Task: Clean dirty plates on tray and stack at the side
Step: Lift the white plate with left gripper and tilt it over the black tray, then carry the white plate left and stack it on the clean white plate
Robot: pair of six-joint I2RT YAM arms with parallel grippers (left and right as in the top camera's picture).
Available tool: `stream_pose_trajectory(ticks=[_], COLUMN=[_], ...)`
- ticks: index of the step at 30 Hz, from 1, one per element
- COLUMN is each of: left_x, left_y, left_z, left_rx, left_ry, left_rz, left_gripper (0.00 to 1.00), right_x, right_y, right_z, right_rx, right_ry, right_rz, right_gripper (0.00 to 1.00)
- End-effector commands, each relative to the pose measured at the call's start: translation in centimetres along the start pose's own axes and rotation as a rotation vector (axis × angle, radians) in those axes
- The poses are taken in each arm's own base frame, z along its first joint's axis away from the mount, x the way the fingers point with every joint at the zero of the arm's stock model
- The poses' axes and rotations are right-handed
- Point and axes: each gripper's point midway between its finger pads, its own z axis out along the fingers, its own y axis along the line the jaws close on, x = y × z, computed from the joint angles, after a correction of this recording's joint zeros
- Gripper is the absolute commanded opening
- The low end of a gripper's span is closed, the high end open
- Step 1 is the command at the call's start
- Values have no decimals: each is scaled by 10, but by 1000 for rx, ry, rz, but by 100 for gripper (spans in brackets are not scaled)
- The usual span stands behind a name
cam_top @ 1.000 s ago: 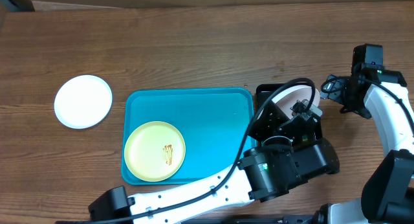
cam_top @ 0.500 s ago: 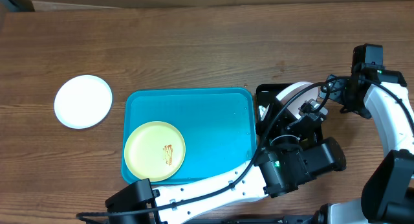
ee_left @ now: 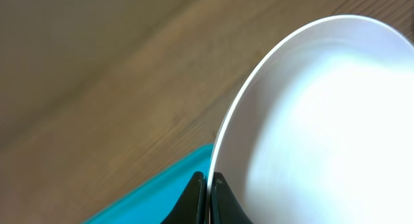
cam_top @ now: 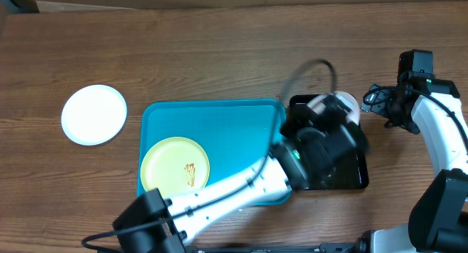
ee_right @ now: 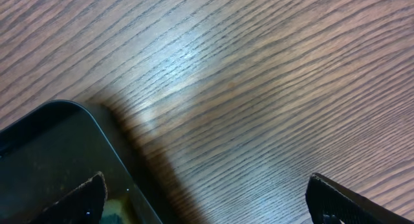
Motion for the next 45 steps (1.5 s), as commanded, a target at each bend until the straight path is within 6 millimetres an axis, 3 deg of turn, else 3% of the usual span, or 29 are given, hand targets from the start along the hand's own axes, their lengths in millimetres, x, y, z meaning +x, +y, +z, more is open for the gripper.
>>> stream_pose_trajectory(ticks=[1,5,8,10,11,12,17,24,30,34,41,45], left_x=[-4,5,25,50,79,93,174,265,319,342,366,368], left_y=[17,54,100,143,186,206,304,402,451,468,475,474], left_z=[21,46,64,75,81,82,70,29,-6,-23,-41,-40], left_rx=[219,387,406,352,269,229,24,-200,-341,-440,-576,-577], left_ry=[94,197,286,360,427,454,584,635,617,625,692,697], left_rz=[-274,-476,-644,-769,-871,-909,-1132,-1404,-1565,-1611,-1581,-1586], left_gripper=[4,4,4,4,4,4,4,4,4,4,4,4], right_x=[-13,-13,-13,-13,-13,-13,-13,-13,-13,-13,-13,-13], right_y=[0,0,0,0,0,0,0,0,0,0,0,0], right_z=[-14,-14,-14,-14,-14,-14,-14,-14,-14,-14,-14,-14], right_rx=[-8,-8,-8,-8,-8,-8,-8,-8,-8,-8,-8,-8], right_ry=[-57,-56,-57,-57,-57,-57,-57,-57,-57,-57,-57,-57], right_rz=[11,11,11,11,11,11,11,11,11,11,11,11], right_gripper=[100,100,100,100,100,100,100,100,100,100,100,100])
